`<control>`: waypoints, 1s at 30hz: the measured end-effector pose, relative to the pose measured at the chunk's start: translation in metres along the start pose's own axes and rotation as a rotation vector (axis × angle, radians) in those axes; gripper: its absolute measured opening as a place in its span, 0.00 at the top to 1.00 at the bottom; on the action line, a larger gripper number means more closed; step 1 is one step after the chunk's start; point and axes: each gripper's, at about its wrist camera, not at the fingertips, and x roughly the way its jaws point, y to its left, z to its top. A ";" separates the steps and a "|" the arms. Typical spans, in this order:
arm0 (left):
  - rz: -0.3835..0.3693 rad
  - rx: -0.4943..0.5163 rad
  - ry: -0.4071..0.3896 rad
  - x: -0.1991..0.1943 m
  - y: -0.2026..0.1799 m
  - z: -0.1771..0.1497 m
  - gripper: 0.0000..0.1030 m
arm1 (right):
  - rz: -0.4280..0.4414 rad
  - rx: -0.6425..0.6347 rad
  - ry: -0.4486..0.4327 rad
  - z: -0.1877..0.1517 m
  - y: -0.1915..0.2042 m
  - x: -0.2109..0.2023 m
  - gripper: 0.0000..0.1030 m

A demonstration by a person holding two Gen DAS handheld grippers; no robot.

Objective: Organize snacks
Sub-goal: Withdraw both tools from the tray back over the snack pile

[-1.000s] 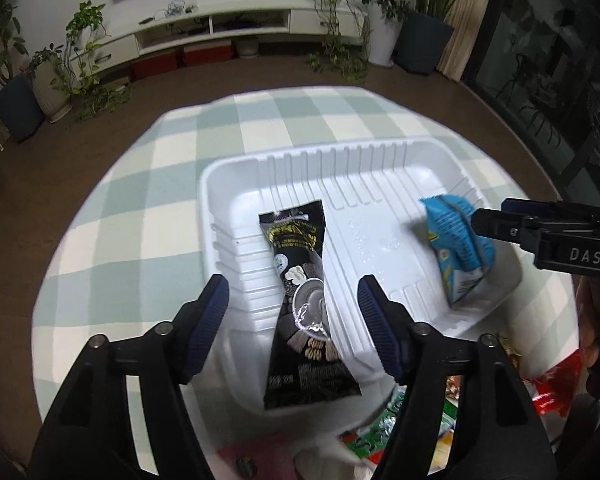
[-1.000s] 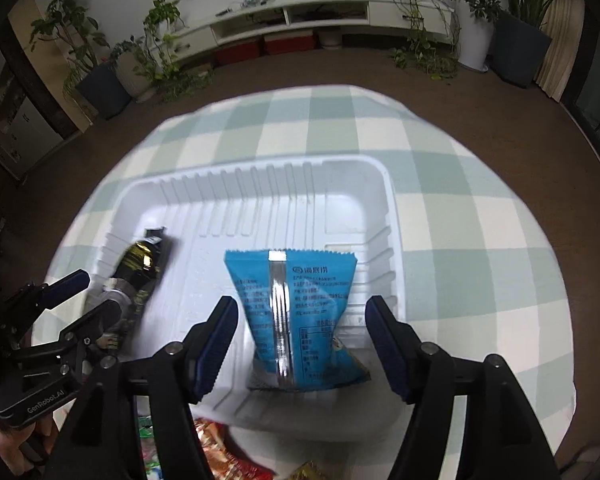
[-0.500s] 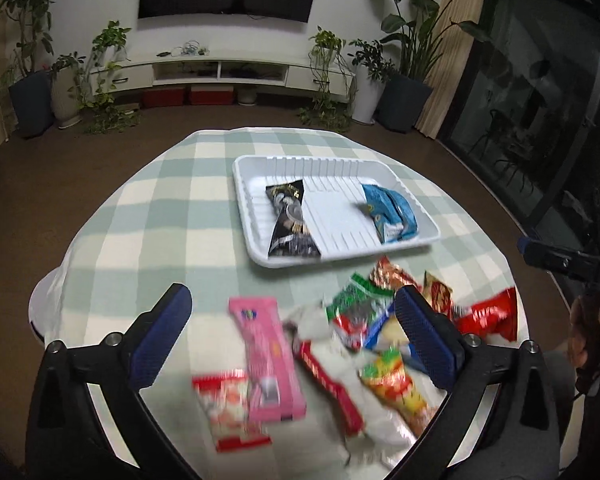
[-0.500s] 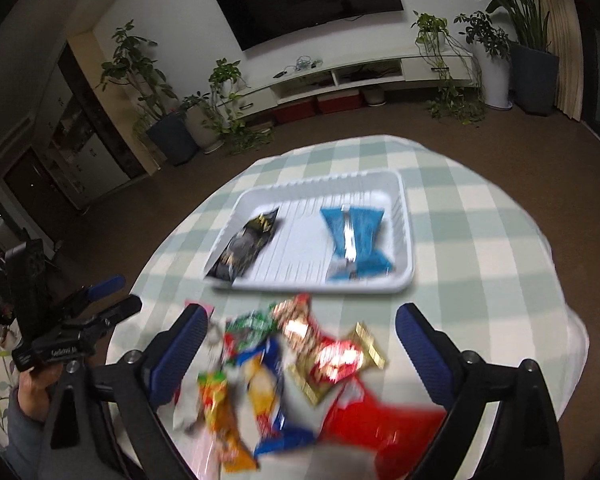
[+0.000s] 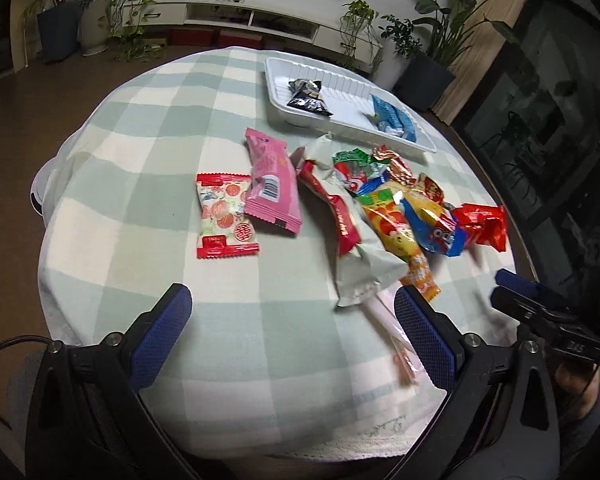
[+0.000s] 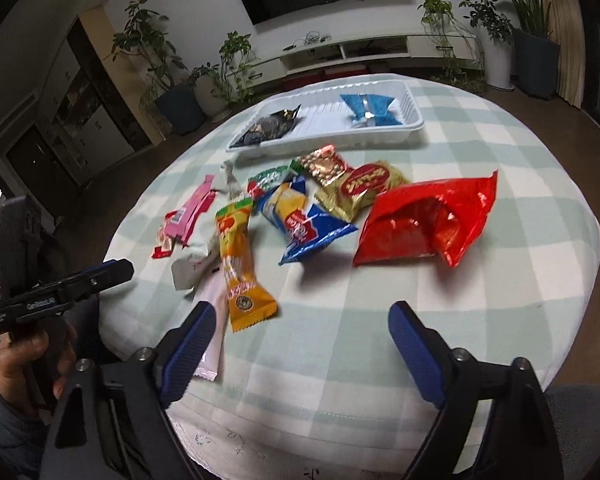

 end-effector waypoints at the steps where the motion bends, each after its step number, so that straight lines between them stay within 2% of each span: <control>1: -0.012 0.022 0.000 -0.002 -0.004 0.001 0.01 | 0.000 -0.002 -0.001 0.001 0.001 0.000 0.18; 5: -0.015 0.073 0.006 0.001 -0.035 0.005 0.01 | -0.011 -0.002 -0.017 0.001 0.001 -0.002 0.20; 12: 0.091 0.169 0.078 0.041 -0.091 -0.003 0.01 | -0.025 0.016 -0.016 -0.002 -0.003 -0.005 0.20; 18: 0.170 0.184 0.119 0.070 -0.090 -0.002 0.03 | -0.019 0.000 -0.017 -0.003 0.000 -0.005 0.20; 21: 0.149 0.173 0.151 0.077 -0.081 -0.007 0.18 | -0.019 -0.011 -0.019 -0.004 0.002 -0.005 0.20; 23: 0.164 0.191 0.147 0.077 -0.078 -0.008 0.29 | -0.022 -0.016 -0.019 -0.004 0.003 -0.005 0.20; 25: 0.160 0.199 0.144 0.076 -0.073 -0.008 0.36 | -0.023 -0.022 -0.020 -0.004 0.004 -0.005 0.20; 26: 0.153 0.199 0.144 0.074 -0.071 -0.007 0.38 | -0.025 -0.025 -0.021 -0.004 0.004 -0.006 0.20; 30: 0.144 0.225 0.159 0.071 -0.064 -0.008 0.38 | -0.026 -0.037 -0.019 -0.003 0.008 -0.006 0.20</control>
